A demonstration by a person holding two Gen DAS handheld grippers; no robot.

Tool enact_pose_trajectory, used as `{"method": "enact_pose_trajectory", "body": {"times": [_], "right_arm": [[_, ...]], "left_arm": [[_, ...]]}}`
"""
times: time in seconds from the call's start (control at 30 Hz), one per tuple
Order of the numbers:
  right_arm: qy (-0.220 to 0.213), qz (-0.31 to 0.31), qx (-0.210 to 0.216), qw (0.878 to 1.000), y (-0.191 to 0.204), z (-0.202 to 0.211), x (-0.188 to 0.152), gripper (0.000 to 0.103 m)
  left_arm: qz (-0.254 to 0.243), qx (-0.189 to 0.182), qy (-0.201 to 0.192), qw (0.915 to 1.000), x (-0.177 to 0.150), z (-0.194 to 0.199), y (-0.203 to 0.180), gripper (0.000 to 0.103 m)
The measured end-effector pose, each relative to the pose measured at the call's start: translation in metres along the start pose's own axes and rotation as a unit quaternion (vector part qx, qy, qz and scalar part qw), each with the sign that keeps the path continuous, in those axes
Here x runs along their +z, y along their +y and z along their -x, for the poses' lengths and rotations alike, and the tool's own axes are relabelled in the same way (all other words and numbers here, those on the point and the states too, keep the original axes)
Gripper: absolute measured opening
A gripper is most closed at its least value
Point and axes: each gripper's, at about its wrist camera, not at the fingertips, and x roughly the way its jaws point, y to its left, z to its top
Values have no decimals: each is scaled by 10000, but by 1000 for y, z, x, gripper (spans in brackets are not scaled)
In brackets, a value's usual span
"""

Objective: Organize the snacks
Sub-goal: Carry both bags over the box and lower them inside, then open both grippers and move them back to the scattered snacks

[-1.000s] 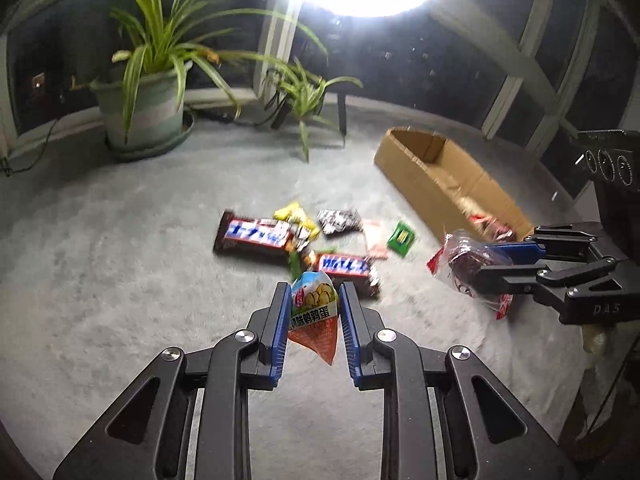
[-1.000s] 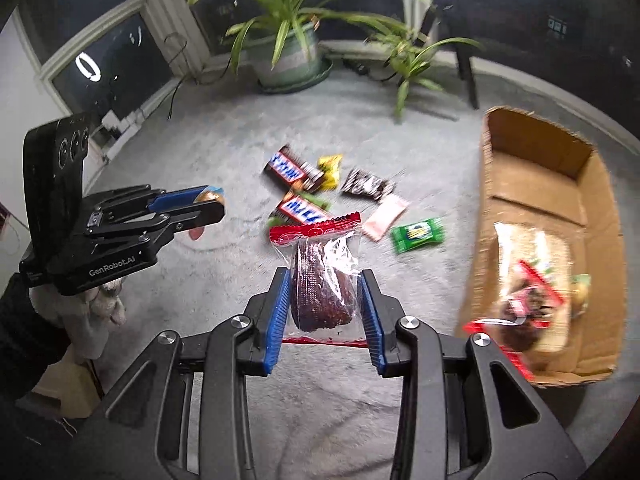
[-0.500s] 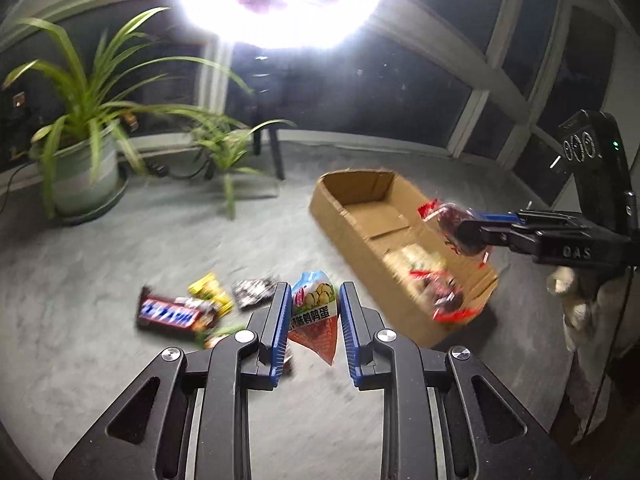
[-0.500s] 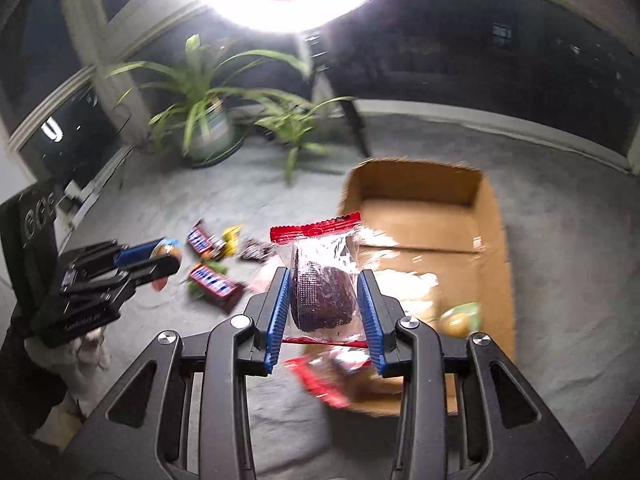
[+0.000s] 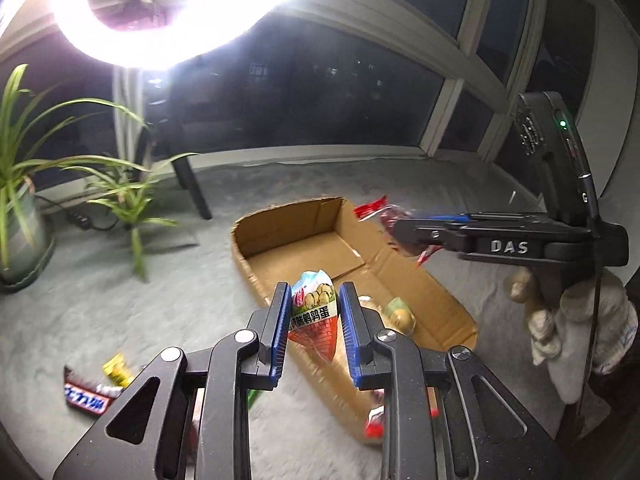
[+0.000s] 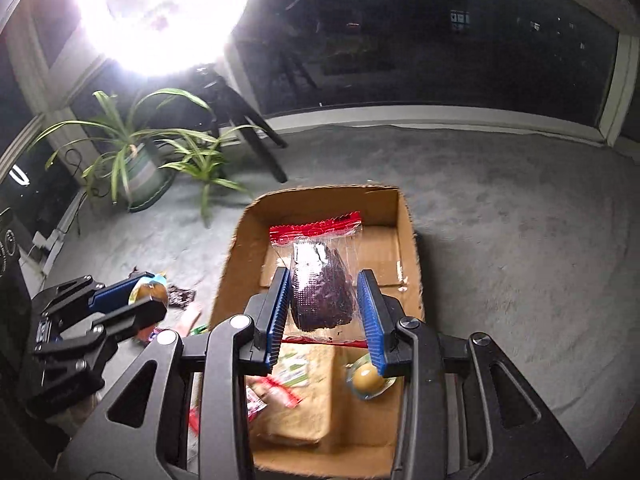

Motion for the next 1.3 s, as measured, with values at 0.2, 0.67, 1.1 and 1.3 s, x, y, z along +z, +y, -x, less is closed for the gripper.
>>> {"method": "enact_pose_trajectory", "body": {"times": [0.2, 0.67, 1.1, 1.3], "right_arm": [[155, 10, -36, 9999, -8, -20, -1, 36], [213, -9, -88, 9997, -13, -26, 1, 37], [-81, -101, 115, 9998, 5, 10, -2, 38], [-244, -4, 356, 9991, 32, 31, -8, 38]], "left_arm": [[21, -64, 120, 9999, 6, -26, -11, 23], [9, -152, 483, 9987, 5, -57, -20, 24], [162, -191, 150, 9996, 8, -10, -2, 24], [347, -97, -68, 9993, 2, 31, 28, 24]]}}
